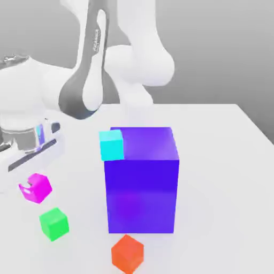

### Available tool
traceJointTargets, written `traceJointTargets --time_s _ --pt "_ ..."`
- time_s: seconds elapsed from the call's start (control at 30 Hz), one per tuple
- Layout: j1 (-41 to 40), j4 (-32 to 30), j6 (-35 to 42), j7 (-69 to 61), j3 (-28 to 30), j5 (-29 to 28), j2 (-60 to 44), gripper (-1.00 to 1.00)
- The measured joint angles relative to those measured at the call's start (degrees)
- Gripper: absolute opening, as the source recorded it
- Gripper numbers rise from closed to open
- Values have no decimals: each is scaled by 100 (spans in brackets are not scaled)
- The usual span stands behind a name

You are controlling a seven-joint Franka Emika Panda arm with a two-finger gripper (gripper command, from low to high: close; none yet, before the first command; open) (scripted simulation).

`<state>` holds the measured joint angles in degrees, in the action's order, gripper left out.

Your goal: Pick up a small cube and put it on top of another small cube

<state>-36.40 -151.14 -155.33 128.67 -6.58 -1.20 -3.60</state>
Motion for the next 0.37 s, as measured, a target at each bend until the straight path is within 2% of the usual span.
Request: traceJointTargets --time_s 0.2,0.23,0.37 --pt "58 13 -608 155 77 -211 -654 -100" --pt "64 11 -695 176 86 -242 -752 100" --pt "66 11 -695 176 86 -242 -752 100"
